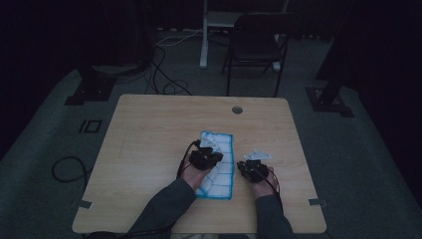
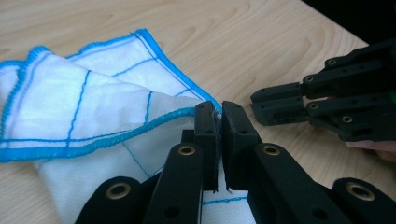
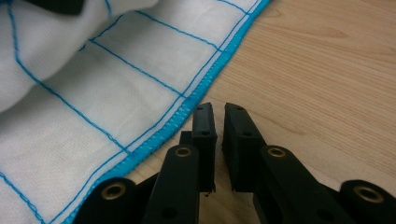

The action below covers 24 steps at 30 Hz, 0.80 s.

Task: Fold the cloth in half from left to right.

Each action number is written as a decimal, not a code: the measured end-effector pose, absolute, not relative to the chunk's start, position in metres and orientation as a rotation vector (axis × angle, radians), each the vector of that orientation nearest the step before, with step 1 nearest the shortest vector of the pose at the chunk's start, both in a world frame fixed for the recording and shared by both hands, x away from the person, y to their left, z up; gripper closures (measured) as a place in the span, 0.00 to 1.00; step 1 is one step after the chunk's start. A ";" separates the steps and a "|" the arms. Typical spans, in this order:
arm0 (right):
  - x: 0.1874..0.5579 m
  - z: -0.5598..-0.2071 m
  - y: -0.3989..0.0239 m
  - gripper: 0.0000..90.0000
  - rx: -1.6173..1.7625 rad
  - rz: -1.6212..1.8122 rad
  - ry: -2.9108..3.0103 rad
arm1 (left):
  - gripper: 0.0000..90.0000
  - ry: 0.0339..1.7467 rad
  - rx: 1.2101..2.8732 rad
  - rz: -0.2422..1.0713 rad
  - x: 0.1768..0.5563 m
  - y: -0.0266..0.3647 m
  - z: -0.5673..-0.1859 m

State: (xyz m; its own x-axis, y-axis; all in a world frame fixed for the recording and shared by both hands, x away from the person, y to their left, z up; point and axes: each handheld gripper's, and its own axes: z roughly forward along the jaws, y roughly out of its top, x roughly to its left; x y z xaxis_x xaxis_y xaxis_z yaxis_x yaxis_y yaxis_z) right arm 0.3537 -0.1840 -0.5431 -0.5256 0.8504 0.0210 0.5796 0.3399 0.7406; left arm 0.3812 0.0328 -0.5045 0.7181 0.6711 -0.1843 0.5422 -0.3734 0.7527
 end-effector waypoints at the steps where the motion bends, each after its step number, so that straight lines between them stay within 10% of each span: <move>1: 0.354 -0.543 -0.184 0.93 1.261 1.008 2.240 | 0.96 0.927 2.065 0.185 0.382 0.031 -0.507; 19: 0.353 -0.543 -0.186 0.87 1.277 1.000 2.220 | 0.83 0.893 2.050 0.167 0.374 0.042 -0.492; 24: 0.353 -0.543 -0.186 0.87 1.272 0.997 2.223 | 0.98 0.908 2.033 0.216 0.371 0.064 -0.487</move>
